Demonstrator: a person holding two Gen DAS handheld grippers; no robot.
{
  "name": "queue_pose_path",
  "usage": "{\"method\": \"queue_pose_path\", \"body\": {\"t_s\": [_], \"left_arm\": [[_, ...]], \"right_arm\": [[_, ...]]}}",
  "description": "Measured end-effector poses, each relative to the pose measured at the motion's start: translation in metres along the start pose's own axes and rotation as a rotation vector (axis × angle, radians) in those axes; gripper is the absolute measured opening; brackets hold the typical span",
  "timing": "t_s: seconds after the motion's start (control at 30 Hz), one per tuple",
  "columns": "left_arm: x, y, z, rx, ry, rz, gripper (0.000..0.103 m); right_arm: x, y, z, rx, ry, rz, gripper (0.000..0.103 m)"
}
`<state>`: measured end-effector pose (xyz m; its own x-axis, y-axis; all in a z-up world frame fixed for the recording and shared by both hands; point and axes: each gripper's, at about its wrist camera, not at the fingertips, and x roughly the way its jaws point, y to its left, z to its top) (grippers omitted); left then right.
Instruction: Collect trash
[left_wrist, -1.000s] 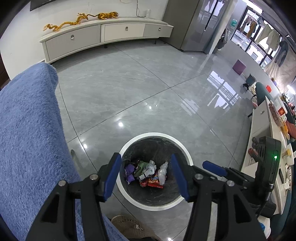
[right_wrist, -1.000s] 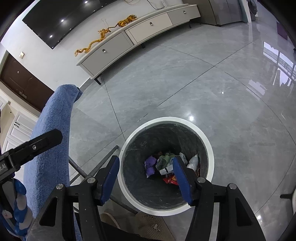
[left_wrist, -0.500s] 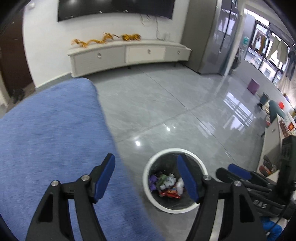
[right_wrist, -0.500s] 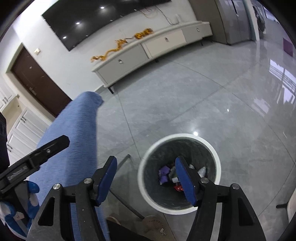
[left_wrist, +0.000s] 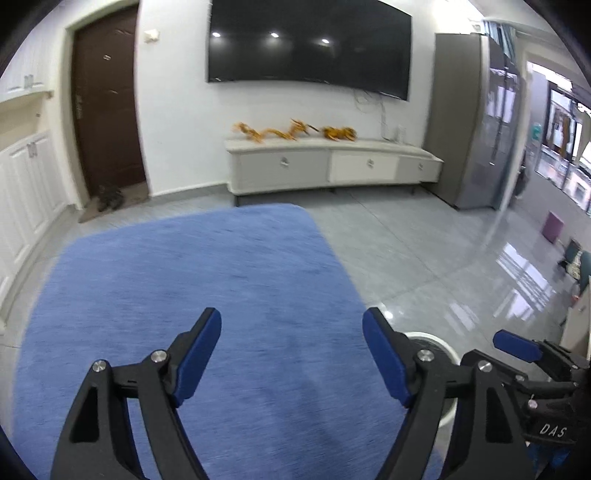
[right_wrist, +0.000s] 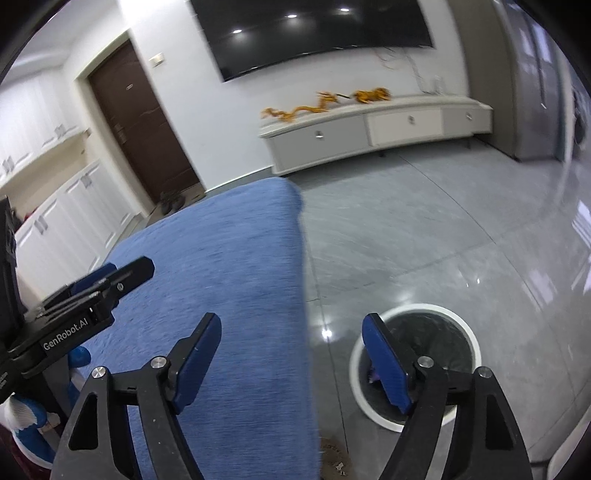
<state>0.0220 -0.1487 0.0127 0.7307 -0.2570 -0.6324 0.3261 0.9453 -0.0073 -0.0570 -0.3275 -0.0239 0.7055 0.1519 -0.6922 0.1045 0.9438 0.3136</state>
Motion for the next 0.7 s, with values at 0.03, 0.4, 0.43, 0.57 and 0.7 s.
{"method": "queue_pose_path", "body": {"t_s": [0.03, 0.4, 0.43, 0.57, 0.7], "left_arm": [[-0.008, 0.008, -0.001, -0.005, -0.017, 0.022, 0.079], [-0.074, 0.075, -0.011, -0.079, -0.138, 0.217, 0.082], [-0.079, 0.079, -0.011, -0.090, -0.147, 0.220, 0.082], [-0.098, 0.085, -0.016, -0.104, -0.181, 0.241, 0.085], [-0.112, 0.083, -0.017, -0.105, -0.205, 0.247, 0.091]], "right_arm": [[0.001, 0.007, -0.001, -0.015, 0.000, 0.004, 0.078], [0.008, 0.083, -0.007, -0.161, -0.018, 0.056, 0.083], [0.008, 0.086, -0.006, -0.167, -0.025, 0.058, 0.083], [0.002, 0.092, -0.007, -0.183, -0.051, 0.060, 0.087], [-0.006, 0.094, -0.011, -0.186, -0.080, 0.052, 0.090]]}}
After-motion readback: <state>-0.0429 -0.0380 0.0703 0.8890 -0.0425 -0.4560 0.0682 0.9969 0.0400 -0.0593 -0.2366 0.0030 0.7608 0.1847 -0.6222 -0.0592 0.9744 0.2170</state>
